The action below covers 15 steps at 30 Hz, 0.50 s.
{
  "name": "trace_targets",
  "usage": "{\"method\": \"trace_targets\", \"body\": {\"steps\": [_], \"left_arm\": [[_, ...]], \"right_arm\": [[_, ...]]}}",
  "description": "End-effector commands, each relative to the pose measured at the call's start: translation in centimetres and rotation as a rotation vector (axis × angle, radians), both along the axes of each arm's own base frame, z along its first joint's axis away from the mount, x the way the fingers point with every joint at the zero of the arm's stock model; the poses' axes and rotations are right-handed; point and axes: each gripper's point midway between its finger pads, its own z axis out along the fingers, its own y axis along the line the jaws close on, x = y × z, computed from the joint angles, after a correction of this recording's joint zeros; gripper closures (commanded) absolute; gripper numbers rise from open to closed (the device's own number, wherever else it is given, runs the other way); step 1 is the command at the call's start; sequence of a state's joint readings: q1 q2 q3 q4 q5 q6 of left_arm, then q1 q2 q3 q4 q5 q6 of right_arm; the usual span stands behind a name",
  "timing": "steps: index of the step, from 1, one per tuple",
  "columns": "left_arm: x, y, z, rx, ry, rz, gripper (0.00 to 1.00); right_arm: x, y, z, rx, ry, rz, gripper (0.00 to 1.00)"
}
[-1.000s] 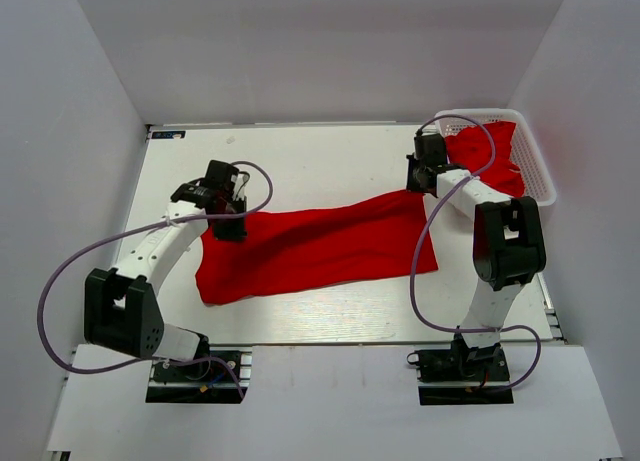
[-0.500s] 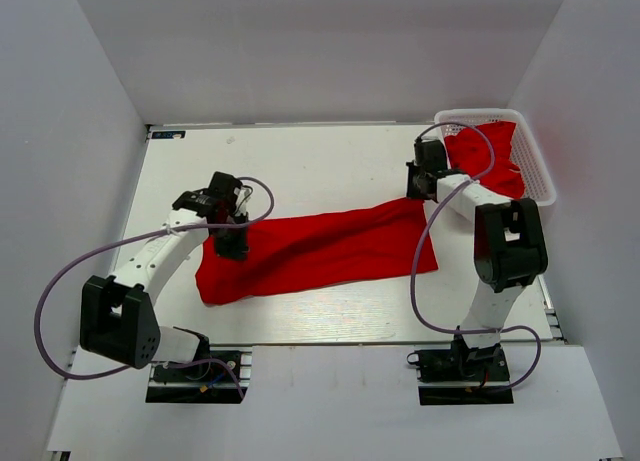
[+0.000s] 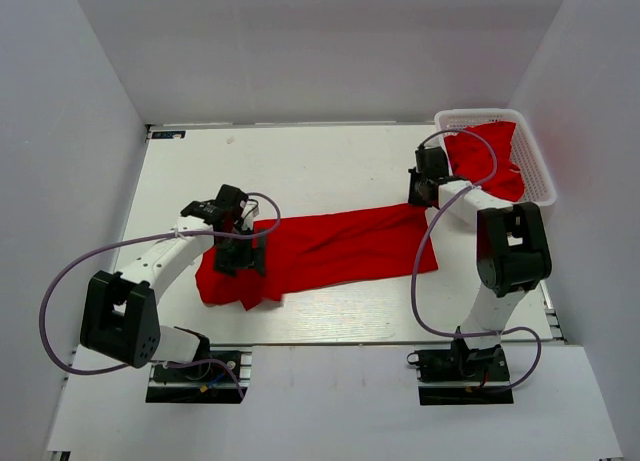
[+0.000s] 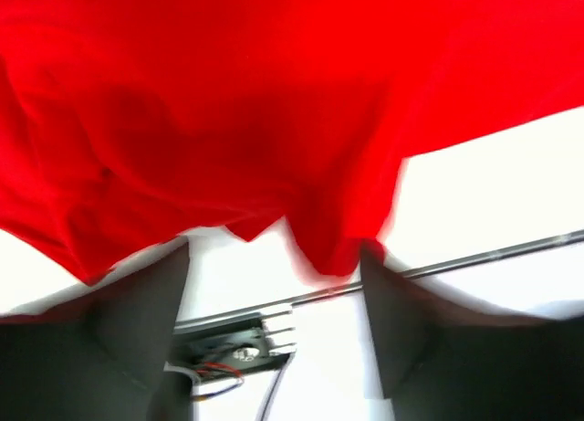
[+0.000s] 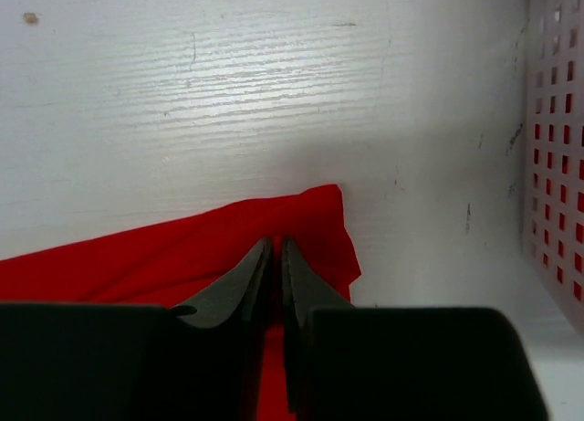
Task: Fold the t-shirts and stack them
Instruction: Fold the other side of the tshirt into a rectangle
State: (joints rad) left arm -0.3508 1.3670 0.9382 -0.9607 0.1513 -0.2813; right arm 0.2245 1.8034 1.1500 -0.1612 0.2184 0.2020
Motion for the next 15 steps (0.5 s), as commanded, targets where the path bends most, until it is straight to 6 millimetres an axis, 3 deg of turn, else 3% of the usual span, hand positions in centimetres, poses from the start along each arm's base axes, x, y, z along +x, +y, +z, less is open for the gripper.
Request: {"method": "trace_targets", "body": {"steps": [1, 2, 3, 4, 8, 11, 15], "left_arm": [[0.3, -0.7, 0.6, -0.030, -0.025, -0.028, 0.07], [0.6, -0.9, 1.2, -0.043, -0.037, -0.041, 0.00], [0.6, -1.0, 1.5, -0.046, -0.047, -0.041, 0.00], [1.0, -1.1, 1.9, -0.051, -0.062, -0.041, 0.00], [2.5, -0.9, 3.3, -0.030, -0.117, -0.031, 0.00], [3.7, -0.4, 3.5, 0.016, -0.140, 0.007, 0.00], [5.3, 0.5, 2.6, 0.065, -0.130, 0.082, 0.00]], "right_arm": [[0.4, -0.6, 2.4, 0.009, -0.071, -0.051, 0.84], [0.1, -1.1, 2.6, -0.008, -0.075, -0.071, 0.84], [0.1, -1.2, 2.7, -0.005, -0.078, -0.076, 0.81], [-0.4, -1.5, 2.7, -0.009, -0.075, -0.101, 0.69], [-1.4, -3.5, 3.6, -0.059, -0.093, -0.197, 0.45], [-2.2, -4.4, 4.2, -0.087, -0.091, -0.238, 0.43], [-2.8, -3.6, 5.2, -0.049, -0.095, -0.204, 0.36]]}}
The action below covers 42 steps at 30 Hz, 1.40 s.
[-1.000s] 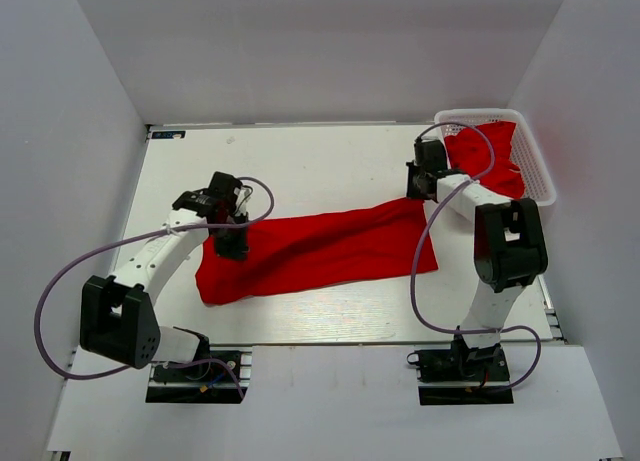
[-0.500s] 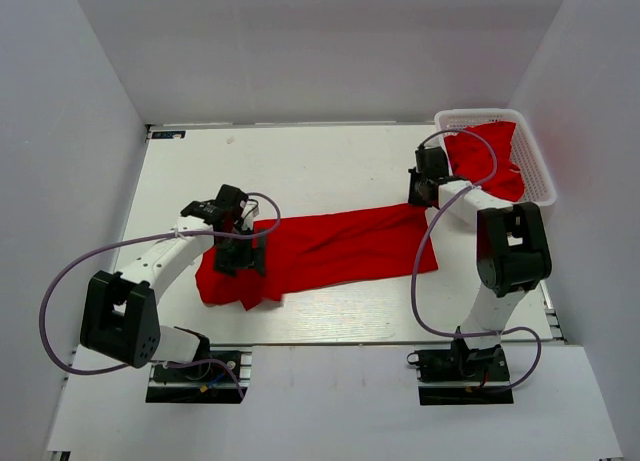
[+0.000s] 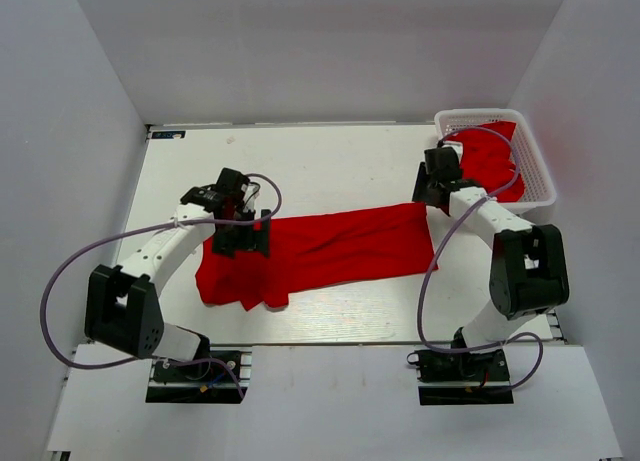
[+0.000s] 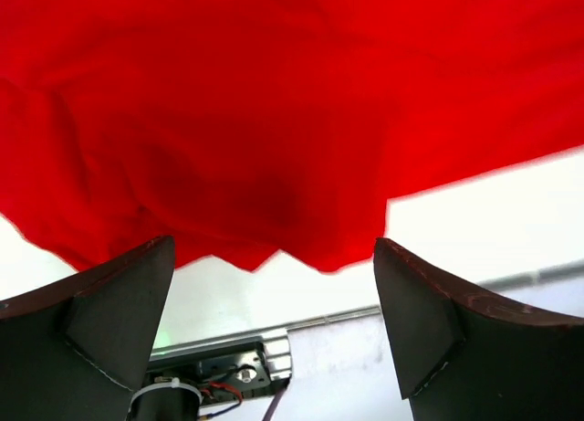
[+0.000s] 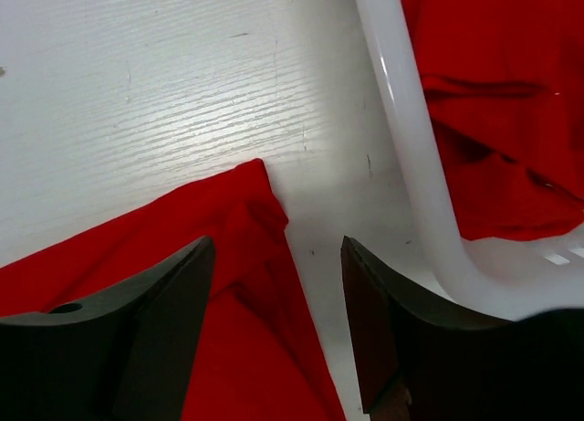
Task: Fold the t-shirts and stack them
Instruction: Fold the other side of the tshirt into a rectangle
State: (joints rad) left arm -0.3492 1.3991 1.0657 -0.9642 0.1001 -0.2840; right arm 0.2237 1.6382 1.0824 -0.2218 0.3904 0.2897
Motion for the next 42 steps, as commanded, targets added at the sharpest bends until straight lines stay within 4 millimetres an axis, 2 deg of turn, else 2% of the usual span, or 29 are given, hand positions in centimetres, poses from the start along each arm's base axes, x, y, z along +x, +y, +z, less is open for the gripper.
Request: {"method": "trace_targets", "body": {"steps": [1, 4, 5, 6, 7, 8, 9, 10, 14, 15, 16, 17, 18, 19, 20, 24, 25, 27, 28, 30, 31, 32, 33, 34, 35, 37, 39, 42], "left_arm": [[2.1, 1.0, -0.3, 0.068, -0.022, 0.072, 0.00], [4.1, 1.6, -0.5, 0.114, -0.075, 0.119, 0.00], [4.6, 1.6, -0.7, 0.120, -0.086, 0.133, 0.00], [5.1, 2.0, -1.4, 0.136, -0.078, 0.146, 0.00], [5.9, 1.7, -1.3, 0.128, -0.088, 0.157, 0.00], [6.2, 1.8, -1.9, 0.141, -0.084, 0.160, 0.00], [6.6, 1.6, -2.8, 0.153, -0.056, 0.157, 0.00], [7.2, 1.6, -3.1, 0.160, -0.060, 0.169, 0.00], [8.6, 2.2, -5.1, 0.195, -0.030, 0.221, 0.00], [9.5, 2.3, -5.2, 0.187, -0.046, 0.232, 0.00], [10.0, 1.9, -5.3, 0.175, -0.049, 0.230, 0.00], [9.9, 2.3, -6.4, 0.188, -0.019, 0.236, 0.00], [10.6, 2.4, -6.3, 0.185, -0.025, 0.246, 0.00], [10.5, 2.4, -6.6, 0.192, -0.010, 0.244, 0.00], [10.3, 3.3, -7.3, 0.229, 0.012, 0.269, 0.00], [9.6, 4.9, -8.3, 0.252, 0.046, 0.301, 0.00], [9.7, 4.7, -8.5, 0.240, 0.041, 0.300, 0.00], [9.4, 5.6, -9.1, 0.241, 0.054, 0.332, 0.00], [9.6, 5.4, -9.1, 0.229, 0.049, 0.330, 0.00], [9.6, 6.0, -9.5, 0.233, 0.063, 0.347, 0.00], [9.6, 6.0, -9.5, 0.233, 0.063, 0.347, 0.00], [9.6, 6.3, -9.5, 0.233, 0.064, 0.356, 0.00], [9.5, 6.3, -9.8, 0.237, 0.074, 0.355, 0.00], [9.6, 6.7, -9.8, 0.237, 0.075, 0.366, 0.00], [9.5, 6.7, -10.1, 0.240, 0.084, 0.365, 0.00], [10.6, 6.8, -9.8, 0.230, 0.060, 0.377, 0.00], [11.0, 6.8, -9.5, 0.228, 0.047, 0.368, 0.00], [11.7, 7.0, -9.3, 0.225, 0.038, 0.378, 0.00]], "right_arm": [[-0.7, -0.3, 1.7, 0.015, -0.030, -0.017, 0.36], [-0.5, 2.3, 2.4, 0.082, -0.054, 0.138, 0.30], [-0.9, 4.8, 2.3, 0.153, -0.054, 0.277, 0.29], [-0.8, 5.4, 2.5, 0.170, -0.066, 0.320, 0.29], [-0.7, 6.1, 2.7, 0.174, -0.079, 0.379, 0.29], [-0.9, 8.4, 2.8, 0.253, -0.080, 0.482, 0.29], [-0.5, 8.8, 2.6, 0.255, -0.074, 0.515, 0.29], [-0.2, 9.7, 3.2, 0.261, -0.086, 0.558, 0.29], [-0.7, 12.5, 1.0, 0.324, 0.005, 0.673, 0.29], [-0.6, 13.4, 0.6, 0.341, 0.019, 0.701, 0.29], [-0.7, 13.7, 0.4, 0.343, 0.029, 0.716, 0.29], [-1.0, 14.1, -0.5, 0.346, 0.058, 0.721, 0.29], [-0.9, 14.4, -1.1, 0.350, 0.079, 0.724, 0.29], [-1.1, 14.7, -1.4, 0.348, 0.092, 0.732, 0.29], [-1.2, 14.8, -2.4, 0.335, 0.121, 0.720, 0.29], [-1.7, 13.8, -3.7, 0.294, 0.165, 0.663, 0.30], [-2.3, 13.2, -4.0, 0.288, 0.176, 0.632, 0.32], [-2.3, 12.1, -4.4, 0.252, 0.178, 0.576, 0.32], [-2.7, 10.7, -5.3, 0.209, 0.196, 0.517, 0.32], [-3.1, 9.6, -5.4, 0.185, 0.205, 0.451, 0.39], [-3.2, 7.7, -5.5, 0.118, 0.206, 0.373, 0.41], [-3.3, 7.1, -5.6, 0.109, 0.209, 0.331, 0.48], [-3.8, 6.6, -5.8, 0.100, 0.217, 0.302, 0.50], [-3.7, 5.6, -4.9, 0.057, 0.182, 0.261, 0.51], [-4.4, 5.0, -5.2, 0.059, 0.191, 0.219, 0.54], [-4.8, 3.0, -4.5, -0.003, 0.172, 0.140, 0.54], [-5.5, 1.7, -4.5, -0.035, 0.173, 0.063, 0.48], [-6.4, -0.8, -4.4, -0.095, 0.187, -0.057, 0.46]]}}
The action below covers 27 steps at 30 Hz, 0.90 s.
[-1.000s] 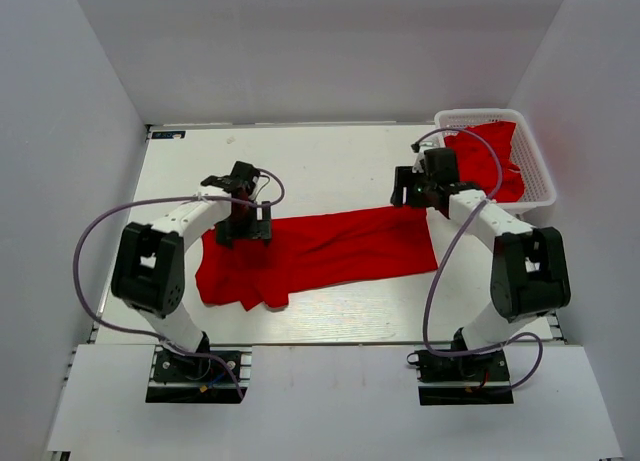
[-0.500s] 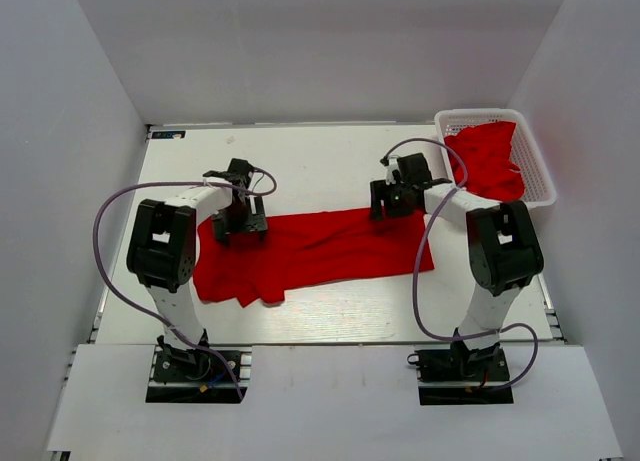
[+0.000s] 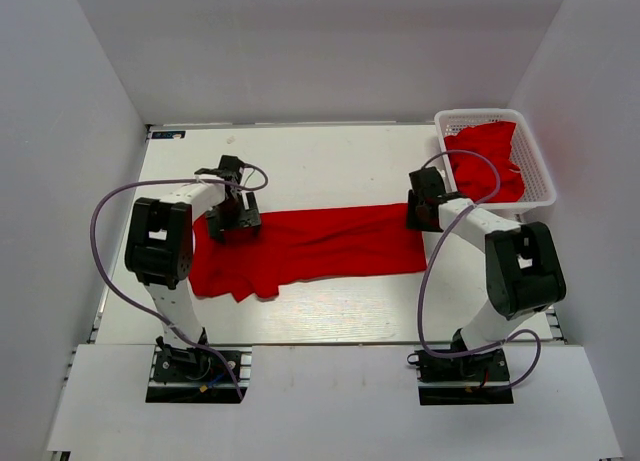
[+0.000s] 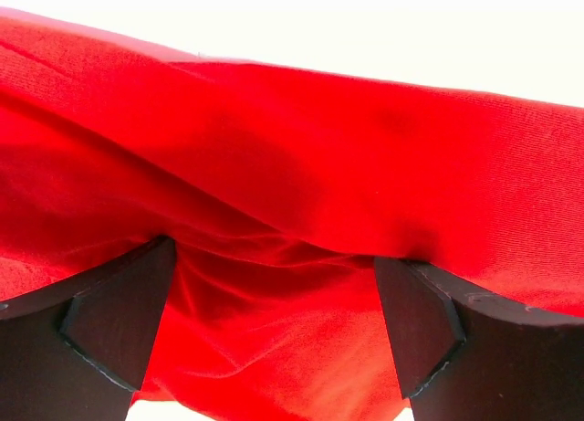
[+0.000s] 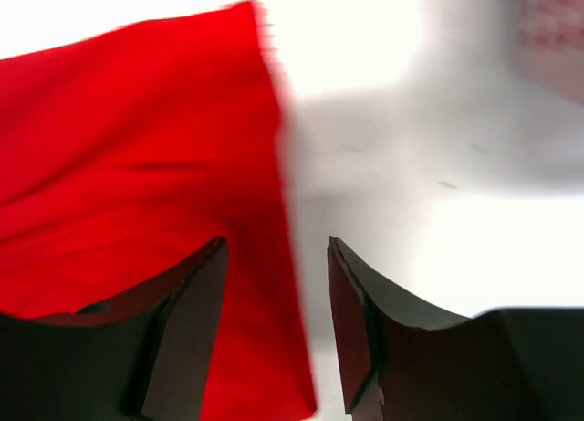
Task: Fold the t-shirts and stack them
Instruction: Fold the other side of the tshirt into a rectangle
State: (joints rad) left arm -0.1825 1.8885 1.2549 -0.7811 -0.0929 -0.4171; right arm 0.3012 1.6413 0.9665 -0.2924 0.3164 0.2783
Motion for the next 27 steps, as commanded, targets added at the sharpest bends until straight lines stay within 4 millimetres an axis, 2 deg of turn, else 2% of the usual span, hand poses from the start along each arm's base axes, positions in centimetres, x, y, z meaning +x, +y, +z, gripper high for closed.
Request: {"method": "trace_targets", "body": {"steps": [1, 3, 5, 6, 7, 9, 11, 12, 13, 14, 16, 19, 21, 22, 27], "left_arm": [[1.7, 1.6, -0.3, 0.053, -0.037, 0.021, 0.00], [1.9, 1.5, -0.4, 0.054, -0.036, 0.020, 0.00], [2.2, 1.5, -0.2, 0.055, -0.044, 0.009, 0.00], [2.2, 1.5, -0.2, 0.055, -0.044, 0.009, 0.00], [2.2, 1.4, -0.2, 0.048, -0.042, -0.002, 0.00], [2.4, 1.2, -0.2, 0.037, -0.049, -0.004, 0.00], [2.5, 1.2, 0.2, 0.037, -0.058, -0.013, 0.00], [3.0, 0.9, 0.4, 0.026, -0.075, -0.015, 0.00], [3.1, 0.9, 0.8, 0.024, -0.084, -0.015, 0.00], [3.1, 0.9, 0.8, 0.024, -0.084, -0.015, 0.00], [3.4, 0.9, 1.0, 0.023, -0.093, -0.014, 0.00], [3.7, 0.8, 1.3, 0.021, -0.102, -0.014, 0.00], [3.7, 0.8, 1.3, 0.021, -0.102, -0.014, 0.00], [3.5, 0.9, 1.2, 0.023, -0.093, -0.014, 0.00], [4.0, 0.8, 1.4, 0.024, -0.101, -0.023, 0.00]], "right_arm": [[-1.3, -4.2, 0.6, -0.128, -0.001, -0.211, 0.46], [-1.5, -5.0, 0.8, -0.163, -0.003, -0.228, 0.46], [-0.4, -4.0, 1.8, -0.103, -0.037, -0.197, 0.46], [0.1, -3.4, 2.8, -0.090, -0.061, -0.148, 0.41], [1.3, -1.5, 3.8, -0.007, -0.109, -0.088, 0.38], [2.2, 1.5, 5.6, 0.109, -0.145, 0.048, 0.38], [3.5, 3.3, 7.4, 0.164, -0.218, 0.137, 0.38], [3.9, 5.5, 8.8, 0.251, -0.243, 0.230, 0.37], [4.1, 6.0, 8.6, 0.242, -0.241, 0.275, 0.37], [4.5, 7.0, 9.5, 0.269, -0.255, 0.322, 0.37], [5.1, 8.4, 8.6, 0.297, -0.222, 0.373, 0.36], [6.5, 10.0, 8.6, 0.330, -0.216, 0.399, 0.36], [6.8, 10.6, 7.3, 0.331, -0.183, 0.401, 0.36], [7.4, 10.7, 7.3, 0.334, -0.185, 0.395, 0.36], [7.3, 10.5, 4.6, 0.323, -0.116, 0.334, 0.36]]}}
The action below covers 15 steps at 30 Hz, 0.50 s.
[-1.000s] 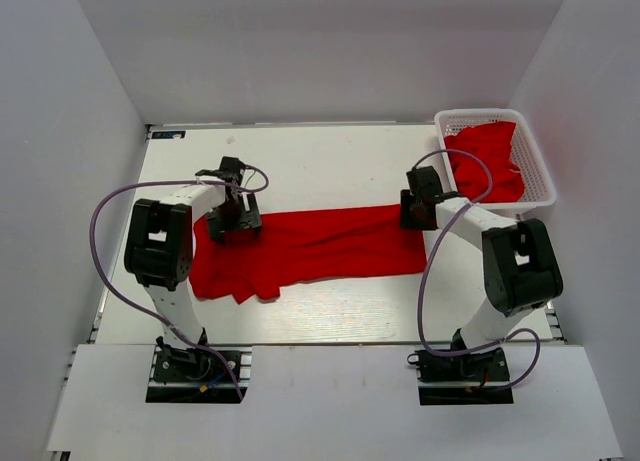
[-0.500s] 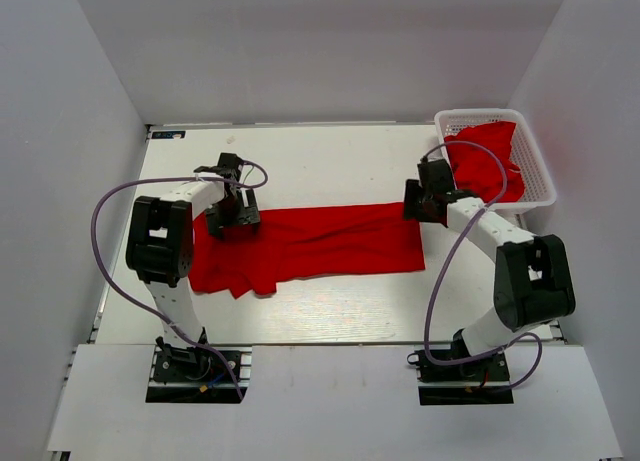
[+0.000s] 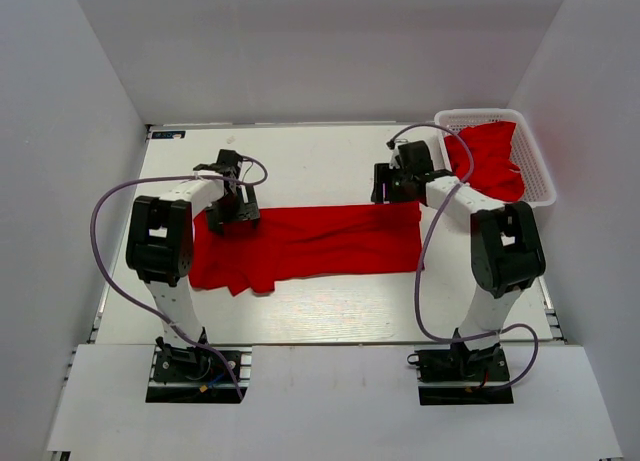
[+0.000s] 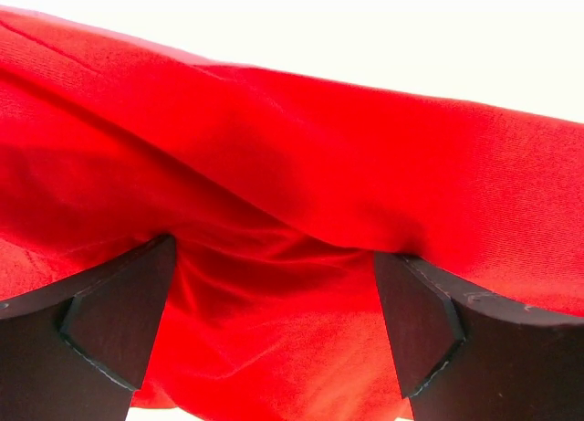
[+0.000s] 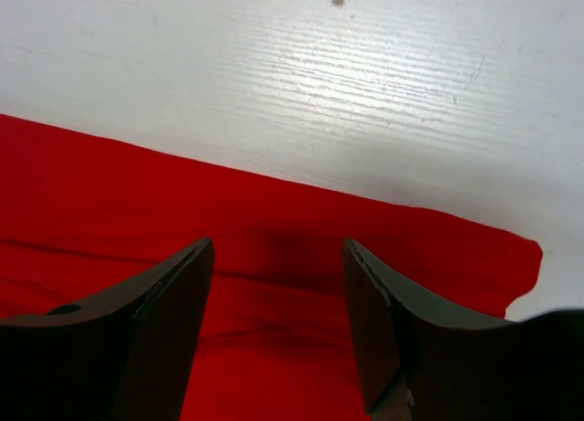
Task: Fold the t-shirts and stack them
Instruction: Fold the other side of the tshirt into a rectangle
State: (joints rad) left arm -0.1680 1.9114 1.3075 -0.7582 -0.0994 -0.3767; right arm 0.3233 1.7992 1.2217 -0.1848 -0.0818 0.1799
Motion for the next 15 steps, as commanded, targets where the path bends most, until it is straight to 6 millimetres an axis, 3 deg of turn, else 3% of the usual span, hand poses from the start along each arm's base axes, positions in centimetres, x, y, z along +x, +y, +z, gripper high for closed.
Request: {"method": "trace_targets", "body": {"steps": [1, 5, 9, 14, 15], "left_arm": [[1.8, 0.4, 0.8, 0.016, -0.051, 0.000, 0.00], [2.2, 0.6, 0.6, 0.029, -0.050, -0.010, 0.00], [3.2, 0.8, 0.9, 0.050, -0.061, -0.013, 0.00], [4.5, 1.2, 0.2, 0.063, -0.059, -0.010, 0.00], [4.5, 1.2, 0.4, 0.066, -0.058, -0.020, 0.00]], "right_arm": [[0.5, 0.4, 0.4, 0.008, 0.003, -0.016, 0.36], [0.2, -2.8, -2.0, -0.125, 0.032, -0.112, 0.36], [-1.1, -5.5, -3.0, -0.231, 0.064, -0.176, 0.36], [-4.3, -7.5, -4.3, -0.279, 0.120, -0.207, 0.34], [-5.7, -8.1, -5.2, -0.287, 0.155, -0.214, 0.34]]}}
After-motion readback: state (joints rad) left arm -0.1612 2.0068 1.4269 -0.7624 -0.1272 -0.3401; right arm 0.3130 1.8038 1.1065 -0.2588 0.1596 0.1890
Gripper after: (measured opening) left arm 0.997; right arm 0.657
